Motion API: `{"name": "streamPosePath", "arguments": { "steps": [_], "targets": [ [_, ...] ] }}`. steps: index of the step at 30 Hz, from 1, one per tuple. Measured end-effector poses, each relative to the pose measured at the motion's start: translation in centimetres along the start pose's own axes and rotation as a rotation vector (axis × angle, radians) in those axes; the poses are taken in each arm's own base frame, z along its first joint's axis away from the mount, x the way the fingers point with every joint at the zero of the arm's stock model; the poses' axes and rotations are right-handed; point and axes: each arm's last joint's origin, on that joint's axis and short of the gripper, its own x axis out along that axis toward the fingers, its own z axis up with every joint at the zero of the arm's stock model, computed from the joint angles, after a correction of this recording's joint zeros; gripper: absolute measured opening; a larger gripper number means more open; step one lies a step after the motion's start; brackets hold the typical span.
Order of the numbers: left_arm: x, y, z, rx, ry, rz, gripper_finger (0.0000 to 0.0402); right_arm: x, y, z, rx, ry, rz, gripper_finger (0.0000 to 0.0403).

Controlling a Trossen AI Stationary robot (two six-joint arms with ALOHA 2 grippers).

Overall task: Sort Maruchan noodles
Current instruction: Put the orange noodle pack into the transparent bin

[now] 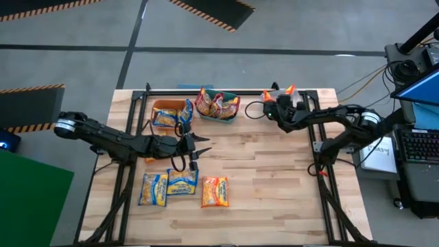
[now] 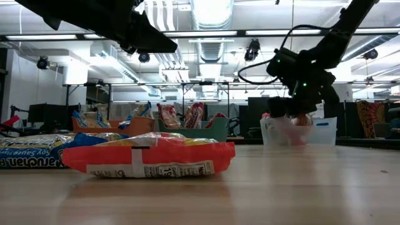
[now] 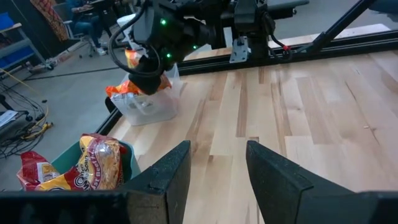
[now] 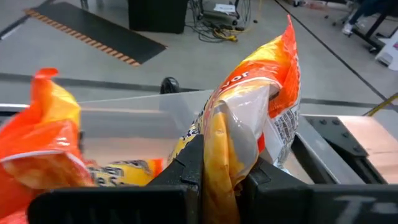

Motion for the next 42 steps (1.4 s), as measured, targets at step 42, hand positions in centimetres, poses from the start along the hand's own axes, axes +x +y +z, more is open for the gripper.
{"name": "streamPosePath", "arguments": {
  "steps": [42],
  "targets": [
    [0.0, 0.0, 0.0, -0.008, 0.006, -0.001, 0.0139, -3.6, -2.5, 4.9, 0.049, 0.04, 0.309, 0.0089]
  ]
}}
